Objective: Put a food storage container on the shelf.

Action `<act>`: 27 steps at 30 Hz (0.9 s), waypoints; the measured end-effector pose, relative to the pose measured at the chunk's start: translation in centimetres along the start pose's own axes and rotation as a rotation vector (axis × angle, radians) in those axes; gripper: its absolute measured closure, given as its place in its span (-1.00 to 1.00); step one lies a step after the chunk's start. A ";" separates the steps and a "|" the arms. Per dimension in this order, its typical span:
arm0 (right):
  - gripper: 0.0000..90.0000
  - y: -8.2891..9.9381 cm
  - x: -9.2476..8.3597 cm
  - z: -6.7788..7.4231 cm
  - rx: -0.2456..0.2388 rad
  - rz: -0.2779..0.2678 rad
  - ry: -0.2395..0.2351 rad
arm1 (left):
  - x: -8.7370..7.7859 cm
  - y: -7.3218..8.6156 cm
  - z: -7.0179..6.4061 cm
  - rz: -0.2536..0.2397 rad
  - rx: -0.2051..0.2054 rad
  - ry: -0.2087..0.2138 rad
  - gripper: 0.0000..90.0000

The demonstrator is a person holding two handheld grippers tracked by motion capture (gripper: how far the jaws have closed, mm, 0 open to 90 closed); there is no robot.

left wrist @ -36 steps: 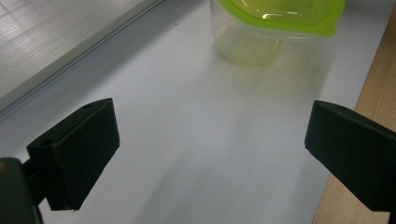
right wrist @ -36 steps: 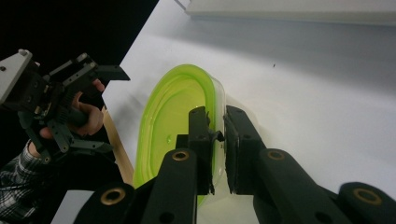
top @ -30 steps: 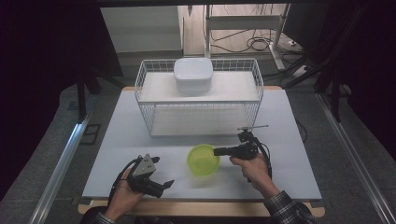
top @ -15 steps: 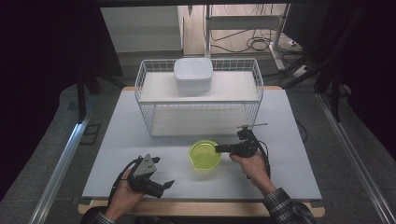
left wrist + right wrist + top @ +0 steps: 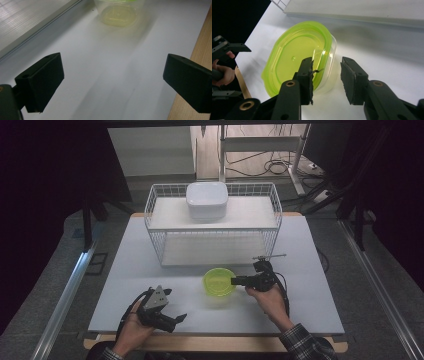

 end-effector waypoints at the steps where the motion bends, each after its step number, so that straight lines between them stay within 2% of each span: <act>1: 0.59 -0.1 0.1 0.0 0.017 -0.005 -0.014 | 0.0 0.0 0.0 0.000 0.001 0.000 -0.93; 3: 0.75 -0.2 0.1 0.0 0.026 -0.005 -0.019 | 0.0 0.0 0.0 0.000 0.001 0.001 -0.93; 8: 0.78 -0.1 0.0 0.5 0.019 0.007 -0.045 | 0.0 0.0 0.0 0.000 0.002 0.001 -0.93; 14: 0.82 -0.4 -0.2 1.5 0.040 0.006 -0.122 | 0.1 0.0 0.0 0.002 0.002 0.001 -0.93; 18: 0.81 -0.6 -0.1 1.5 0.010 0.010 -0.108 | 0.1 0.1 0.0 0.004 0.004 0.001 -0.93; 20: 0.78 -0.7 0.2 1.0 -0.006 0.018 -0.075 | 0.1 0.1 -0.1 0.008 0.006 0.001 -0.93; 22: 0.75 -0.8 0.5 0.3 -0.004 0.018 -0.055 | 0.1 0.1 -0.1 0.010 0.008 0.001 -0.93; 27: 0.59 -1.8 0.6 -0.5 0.003 -0.014 -0.055 | 0.2 0.1 -0.1 0.011 0.008 0.003 -0.93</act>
Point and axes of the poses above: each handheld gripper's, and its own axes: x roughly forward along the jaws, y roughly out of its underside, z roughly to its left, the point moved 9 cm from there along x, roughly forward along the jaws, and after that the axes turned 4 degrees about x, right-handed, at the moved point
